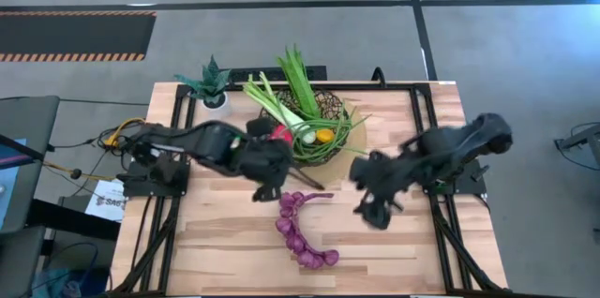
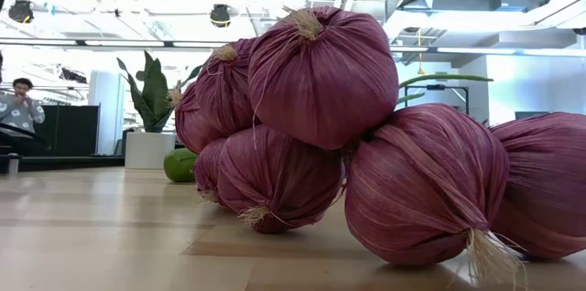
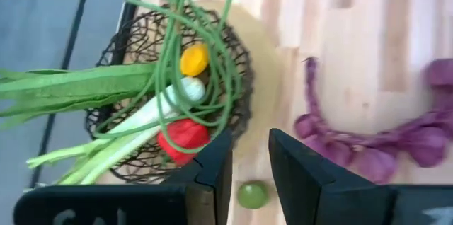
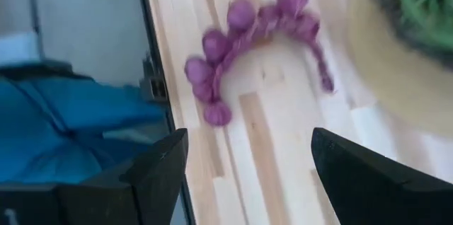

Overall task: Build produce basket
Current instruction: Put the purple garlic into the basket

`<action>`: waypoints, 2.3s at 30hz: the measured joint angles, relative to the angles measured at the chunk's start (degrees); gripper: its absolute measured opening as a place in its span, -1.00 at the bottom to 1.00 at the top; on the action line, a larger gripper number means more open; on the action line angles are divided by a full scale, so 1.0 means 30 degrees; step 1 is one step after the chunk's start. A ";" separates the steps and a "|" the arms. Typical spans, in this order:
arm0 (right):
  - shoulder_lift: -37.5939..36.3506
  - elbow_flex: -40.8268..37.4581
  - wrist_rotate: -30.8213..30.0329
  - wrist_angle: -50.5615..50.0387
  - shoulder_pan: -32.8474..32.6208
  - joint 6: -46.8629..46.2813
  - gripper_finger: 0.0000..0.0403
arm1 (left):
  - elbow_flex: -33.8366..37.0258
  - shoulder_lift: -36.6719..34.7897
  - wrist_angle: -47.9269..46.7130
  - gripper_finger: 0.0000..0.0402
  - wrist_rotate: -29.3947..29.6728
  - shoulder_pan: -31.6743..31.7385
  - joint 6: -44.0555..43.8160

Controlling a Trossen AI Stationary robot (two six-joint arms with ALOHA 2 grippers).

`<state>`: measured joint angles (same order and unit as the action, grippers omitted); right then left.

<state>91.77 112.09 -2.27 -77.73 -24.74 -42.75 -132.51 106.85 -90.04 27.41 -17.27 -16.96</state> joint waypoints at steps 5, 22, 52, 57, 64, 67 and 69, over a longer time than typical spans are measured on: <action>0.2255 -0.0007 0.0904 0.0293 -0.0746 -0.1060 0.58 | 0.0015 -0.0787 0.0001 -0.59 -0.0012 -0.1263 -0.1768; 0.9956 -0.0010 -0.0115 0.4905 0.0075 0.2113 0.58 | 0.0029 -0.3654 0.0003 -0.59 0.2666 -0.4475 -0.3140; 1.3910 0.0190 -0.0522 0.9880 0.0544 0.0341 0.58 | 0.2981 -0.3989 0.0007 -0.59 0.2531 -0.6049 -0.2985; 1.3972 0.0182 -0.0534 0.9577 0.0609 0.0405 0.58 | 0.2980 -0.4172 0.0015 -0.59 0.2554 -0.6057 -0.3087; 1.4028 0.0153 -0.0669 0.9385 0.0653 0.0390 0.50 | 0.2980 -0.4234 0.0015 -0.59 0.2487 -0.6049 -0.3204; 1.4045 0.0131 -0.0662 0.9320 0.0646 0.0264 0.30 | 0.2980 -0.4234 0.0012 -0.59 0.2452 -0.6049 -0.3211; 1.4052 0.0131 -0.0662 0.9162 0.0646 0.0258 0.07 | 0.2980 -0.4234 0.0014 -0.59 0.2445 -0.6049 -0.3211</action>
<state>133.93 112.49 -4.25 -50.24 -22.81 -41.98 -123.57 94.15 -90.00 34.74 -35.42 -26.59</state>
